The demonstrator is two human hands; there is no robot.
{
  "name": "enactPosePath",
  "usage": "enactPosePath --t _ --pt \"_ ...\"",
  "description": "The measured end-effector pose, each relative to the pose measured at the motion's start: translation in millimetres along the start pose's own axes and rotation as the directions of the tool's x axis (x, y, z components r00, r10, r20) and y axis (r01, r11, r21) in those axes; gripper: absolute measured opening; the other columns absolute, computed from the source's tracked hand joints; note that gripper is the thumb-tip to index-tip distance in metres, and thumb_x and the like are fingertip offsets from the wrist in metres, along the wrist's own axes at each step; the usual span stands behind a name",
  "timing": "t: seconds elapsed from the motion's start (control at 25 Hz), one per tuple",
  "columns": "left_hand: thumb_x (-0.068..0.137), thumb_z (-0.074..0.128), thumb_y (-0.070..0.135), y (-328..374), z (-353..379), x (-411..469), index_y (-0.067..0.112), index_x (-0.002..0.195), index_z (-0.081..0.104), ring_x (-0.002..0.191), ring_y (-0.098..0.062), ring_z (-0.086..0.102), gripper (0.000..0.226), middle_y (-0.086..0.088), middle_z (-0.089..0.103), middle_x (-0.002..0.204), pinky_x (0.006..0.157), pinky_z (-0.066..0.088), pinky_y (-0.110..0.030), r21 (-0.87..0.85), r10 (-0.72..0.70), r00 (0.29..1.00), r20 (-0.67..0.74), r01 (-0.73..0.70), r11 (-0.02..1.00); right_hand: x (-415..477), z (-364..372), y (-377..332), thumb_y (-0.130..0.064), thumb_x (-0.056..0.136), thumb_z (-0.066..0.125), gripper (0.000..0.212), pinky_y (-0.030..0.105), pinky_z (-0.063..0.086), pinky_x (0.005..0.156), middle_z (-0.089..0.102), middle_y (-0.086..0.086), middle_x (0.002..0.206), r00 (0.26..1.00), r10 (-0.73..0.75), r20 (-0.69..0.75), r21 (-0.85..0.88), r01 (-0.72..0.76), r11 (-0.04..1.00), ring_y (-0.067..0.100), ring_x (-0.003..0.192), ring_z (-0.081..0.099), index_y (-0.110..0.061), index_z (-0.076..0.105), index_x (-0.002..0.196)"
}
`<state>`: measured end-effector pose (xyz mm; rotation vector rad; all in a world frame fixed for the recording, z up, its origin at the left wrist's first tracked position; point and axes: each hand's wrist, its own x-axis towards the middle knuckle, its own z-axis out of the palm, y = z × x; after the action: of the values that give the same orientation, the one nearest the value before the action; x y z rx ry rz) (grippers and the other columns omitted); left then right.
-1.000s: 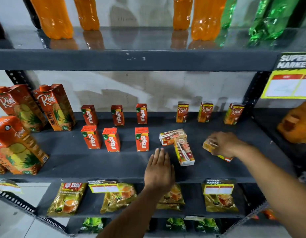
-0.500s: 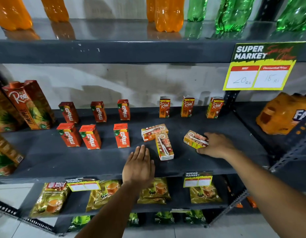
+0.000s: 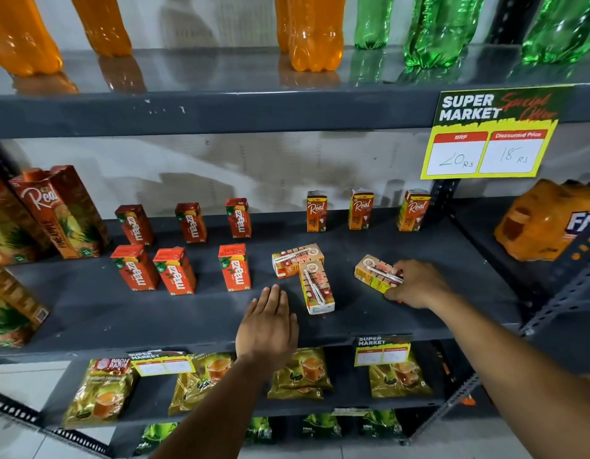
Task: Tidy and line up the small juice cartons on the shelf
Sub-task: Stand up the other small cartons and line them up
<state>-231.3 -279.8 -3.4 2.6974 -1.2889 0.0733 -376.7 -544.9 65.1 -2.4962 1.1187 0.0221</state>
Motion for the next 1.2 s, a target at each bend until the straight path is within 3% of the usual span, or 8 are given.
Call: enactPosePath --t 0.12,0.24,0.44,0.64,0.84,0.96,1.08,1.2 --pt "0.094 0.008 0.046 1 0 0 0.01 0.15 0.019 0.147 -0.021 0.008 0.067 -0.008 0.015 0.161 0.117 0.003 -0.034 0.003 -0.002 1.0 -0.002 0.002 1.0 3 -7 7 -0.026 0.068 0.076 0.032 0.032 0.05 0.068 0.066 0.0 0.099 0.995 -0.061 -0.081 -0.023 0.059 0.998 0.02 0.086 0.061 -0.028 0.063 0.097" --pt "0.095 0.009 0.046 1 0 0 0.01 0.15 0.019 0.147 -0.021 0.008 0.066 -0.008 0.014 0.161 0.116 0.002 -0.034 0.004 0.001 1.0 -0.002 -0.001 1.0 15 -39 9 -0.017 0.075 0.068 0.042 0.038 0.042 0.082 0.056 0.0 0.124 0.918 -0.32 -0.234 -0.475 0.179 0.862 0.031 0.107 0.05 -0.033 0.061 0.113" --pt "0.097 0.013 0.045 0 -3 -2 0.01 0.15 0.02 0.147 -0.022 0.01 0.064 -0.009 0.017 0.16 0.117 0.005 -0.034 -0.011 0.004 1.0 -0.015 -0.004 1.0 36 -89 5 -0.026 0.083 0.065 0.044 0.042 0.033 0.1 0.05 0.001 0.137 0.753 -0.648 0.115 -0.872 0.39 0.298 0.029 0.125 0.044 -0.036 0.055 0.125" --pt "0.098 0.013 0.045 1 -3 -3 0.01 0.15 0.018 0.147 -0.022 0.009 0.064 -0.009 0.015 0.16 0.117 0.005 -0.034 -0.021 0.007 1.0 -0.012 -0.007 1.0 43 -105 2 -0.019 0.088 0.06 0.054 0.042 0.033 0.103 0.052 -0.008 0.139 0.679 -0.693 0.24 -0.859 0.481 0.174 0.025 0.127 0.043 -0.036 0.044 0.137" --pt "0.098 0.013 0.045 1 -3 -2 0.01 0.15 0.019 0.147 -0.022 0.009 0.063 -0.009 0.015 0.16 0.117 0.005 -0.034 -0.025 0.009 1.0 -0.01 -0.009 1.0 43 -108 -2 -0.016 0.091 0.055 0.064 0.039 0.028 0.108 0.034 -0.013 0.155 0.736 -0.596 0.321 -0.829 0.523 0.199 0.021 0.137 0.031 -0.038 0.031 0.147" --pt "0.098 0.013 0.046 1 -2 -2 0.01 0.15 0.019 0.147 -0.022 0.009 0.064 -0.009 0.015 0.16 0.117 0.006 -0.035 -0.02 0.006 1.0 -0.01 -0.006 1.0 39 -113 -5 -0.027 0.086 0.06 0.059 0.037 0.035 0.104 0.049 -0.007 0.145 0.76 -0.584 0.286 -0.774 0.542 0.327 0.022 0.128 0.043 -0.032 0.042 0.142" --pt "0.097 0.012 0.046 0 -2 -1 0.01 0.15 0.018 0.147 -0.021 0.008 0.064 -0.008 0.014 0.161 0.117 0.005 -0.035 -0.019 0.001 1.0 -0.005 -0.001 1.0 37 -116 -6 -0.057 0.078 0.06 0.039 0.037 0.05 0.086 0.067 0.002 0.112 0.888 -0.437 0.144 -0.691 0.407 0.597 0.023 0.097 0.061 -0.031 0.06 0.106" --pt "0.097 0.012 0.046 1 -2 -1 0.01 0.15 0.018 0.147 -0.022 0.009 0.064 -0.008 0.015 0.161 0.117 0.006 -0.035 -0.015 0.003 1.0 -0.003 -0.003 1.0 38 -110 -5 -0.076 0.076 0.048 0.052 0.037 0.052 0.079 0.065 0.002 0.089 0.969 -0.242 0.05 -0.601 0.223 0.767 0.019 0.076 0.057 -0.024 0.053 0.079"
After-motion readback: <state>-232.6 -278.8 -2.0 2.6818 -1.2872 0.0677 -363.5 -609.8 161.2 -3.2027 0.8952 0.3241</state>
